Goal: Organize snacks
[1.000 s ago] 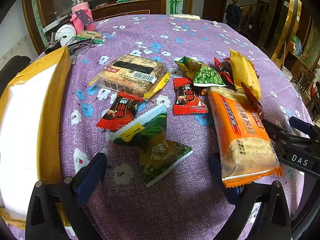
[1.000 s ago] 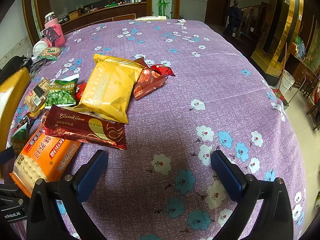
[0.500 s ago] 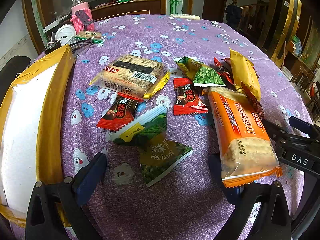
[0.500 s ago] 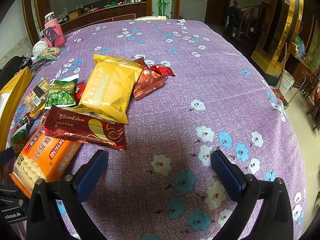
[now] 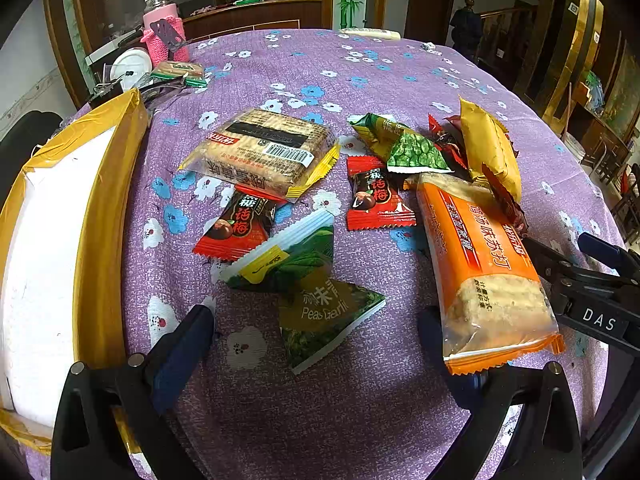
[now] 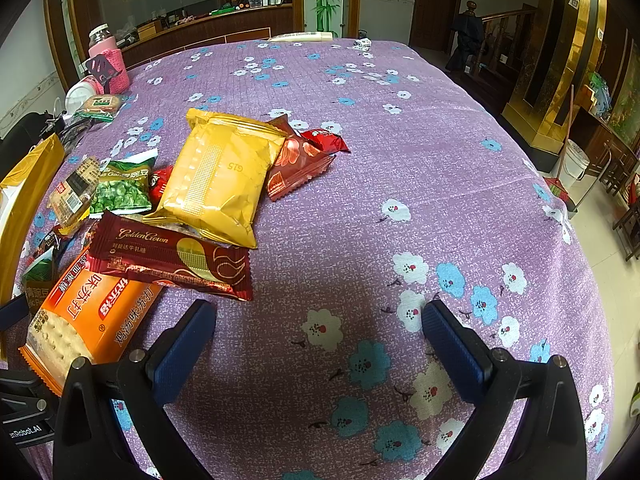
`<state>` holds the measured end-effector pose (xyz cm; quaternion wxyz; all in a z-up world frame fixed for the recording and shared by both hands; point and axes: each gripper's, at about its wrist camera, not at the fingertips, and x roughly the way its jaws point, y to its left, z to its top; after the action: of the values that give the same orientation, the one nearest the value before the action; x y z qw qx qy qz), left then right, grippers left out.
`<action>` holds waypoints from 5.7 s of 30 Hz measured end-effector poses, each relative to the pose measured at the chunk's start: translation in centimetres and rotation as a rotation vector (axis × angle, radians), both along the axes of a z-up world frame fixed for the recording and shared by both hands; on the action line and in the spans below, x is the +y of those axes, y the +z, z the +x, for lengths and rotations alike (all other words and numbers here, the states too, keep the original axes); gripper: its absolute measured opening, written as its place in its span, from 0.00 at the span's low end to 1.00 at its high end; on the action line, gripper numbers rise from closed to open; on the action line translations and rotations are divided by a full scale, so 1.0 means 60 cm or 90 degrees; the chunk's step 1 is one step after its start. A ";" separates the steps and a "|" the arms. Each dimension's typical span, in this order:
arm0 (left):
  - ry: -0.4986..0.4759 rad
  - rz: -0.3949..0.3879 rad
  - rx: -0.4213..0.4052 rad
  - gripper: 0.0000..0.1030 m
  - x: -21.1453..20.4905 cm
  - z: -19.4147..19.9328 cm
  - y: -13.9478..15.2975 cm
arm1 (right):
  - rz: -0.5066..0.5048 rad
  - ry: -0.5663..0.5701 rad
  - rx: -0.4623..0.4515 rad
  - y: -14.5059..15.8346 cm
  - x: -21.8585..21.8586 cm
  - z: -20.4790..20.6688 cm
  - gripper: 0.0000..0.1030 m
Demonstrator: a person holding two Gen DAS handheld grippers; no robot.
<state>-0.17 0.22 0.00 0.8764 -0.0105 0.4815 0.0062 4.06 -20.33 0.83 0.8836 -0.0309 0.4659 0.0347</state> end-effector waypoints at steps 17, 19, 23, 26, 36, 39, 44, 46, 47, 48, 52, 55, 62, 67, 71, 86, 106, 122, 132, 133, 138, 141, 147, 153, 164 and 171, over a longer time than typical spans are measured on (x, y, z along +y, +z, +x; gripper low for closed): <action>0.000 0.000 0.000 0.99 0.000 0.000 0.000 | -0.002 -0.010 0.002 -0.001 0.002 -0.001 1.00; 0.019 0.001 0.000 1.00 -0.002 0.003 0.000 | 0.000 -0.007 0.002 0.001 0.002 0.000 1.00; 0.027 -0.001 -0.001 0.99 -0.004 0.000 -0.001 | 0.000 -0.004 0.001 0.001 0.004 -0.001 1.00; 0.027 -0.002 -0.001 0.99 -0.003 0.000 -0.001 | 0.001 -0.004 0.001 0.002 0.003 -0.002 1.00; -0.037 -0.049 0.012 0.98 0.018 -0.016 0.015 | 0.087 0.025 0.003 0.022 -0.021 -0.025 1.00; -0.064 -0.088 0.017 0.88 0.039 -0.035 0.025 | 0.101 0.032 -0.018 0.043 -0.021 -0.046 1.00; -0.106 -0.164 0.017 0.77 0.061 -0.061 0.049 | 0.196 0.044 0.002 0.064 -0.010 -0.056 0.93; -0.118 -0.173 0.010 0.64 0.064 -0.070 0.058 | 0.247 0.056 0.018 0.066 0.008 -0.059 0.90; -0.120 -0.165 0.004 0.62 0.064 -0.073 0.062 | 0.258 0.063 0.025 0.065 0.019 -0.060 0.90; -0.122 -0.160 -0.002 0.57 0.067 -0.075 0.066 | 0.264 0.071 0.036 0.062 0.032 -0.063 0.90; -0.104 -0.170 -0.014 0.55 0.096 -0.081 0.073 | 0.248 0.094 0.072 0.047 0.085 -0.053 0.89; -0.091 -0.154 -0.021 0.55 0.106 -0.081 0.074 | 0.210 0.082 0.086 0.038 0.112 -0.037 0.89; -0.087 -0.156 -0.023 0.55 0.119 -0.086 0.078 | 0.079 0.073 0.080 0.015 0.170 -0.003 0.82; -0.085 -0.149 -0.023 0.55 0.120 -0.083 0.080 | 0.035 0.099 0.054 0.014 0.174 -0.009 0.68; -0.083 -0.154 -0.020 0.55 0.117 -0.077 0.082 | 0.041 0.126 0.055 0.018 0.153 -0.024 0.58; -0.081 -0.089 0.026 0.55 0.046 0.003 0.049 | 0.073 0.112 0.010 0.016 0.086 -0.066 0.53; -0.097 -0.095 -0.023 0.43 0.041 -0.026 0.046 | 0.140 0.124 0.027 0.024 0.076 -0.089 0.53; -0.073 -0.134 -0.068 0.44 0.101 -0.061 0.091 | 0.198 0.191 0.018 0.070 0.128 -0.122 0.53; 0.003 -0.149 -0.111 0.44 0.199 -0.082 0.121 | 0.198 0.276 0.013 0.112 0.229 -0.123 0.53; 0.015 -0.149 -0.114 0.44 0.213 -0.083 0.122 | 0.196 0.286 0.012 0.116 0.243 -0.123 0.53; 0.078 -0.148 -0.125 0.44 0.283 -0.097 0.120 | 0.185 0.335 0.011 0.131 0.310 -0.128 0.53; 0.113 -0.144 -0.123 0.44 0.325 -0.106 0.111 | 0.180 0.365 0.011 0.136 0.352 -0.132 0.53; 0.159 -0.124 -0.105 0.44 0.384 -0.127 0.084 | 0.163 0.421 0.026 0.125 0.432 -0.145 0.53; 0.187 -0.111 -0.082 0.44 0.419 -0.139 0.054 | 0.130 0.452 0.048 0.095 0.486 -0.155 0.53; 0.190 -0.085 -0.070 0.44 0.436 -0.141 0.034 | 0.095 0.474 0.062 0.057 0.538 -0.146 0.53; 0.180 -0.064 -0.068 0.45 0.429 -0.132 0.025 | 0.079 0.484 0.065 0.040 0.551 -0.146 0.53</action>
<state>-8.08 25.95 1.53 0.8894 -0.1223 0.4277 0.1051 -4.69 12.71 3.22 0.7833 -0.1459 0.4619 0.3897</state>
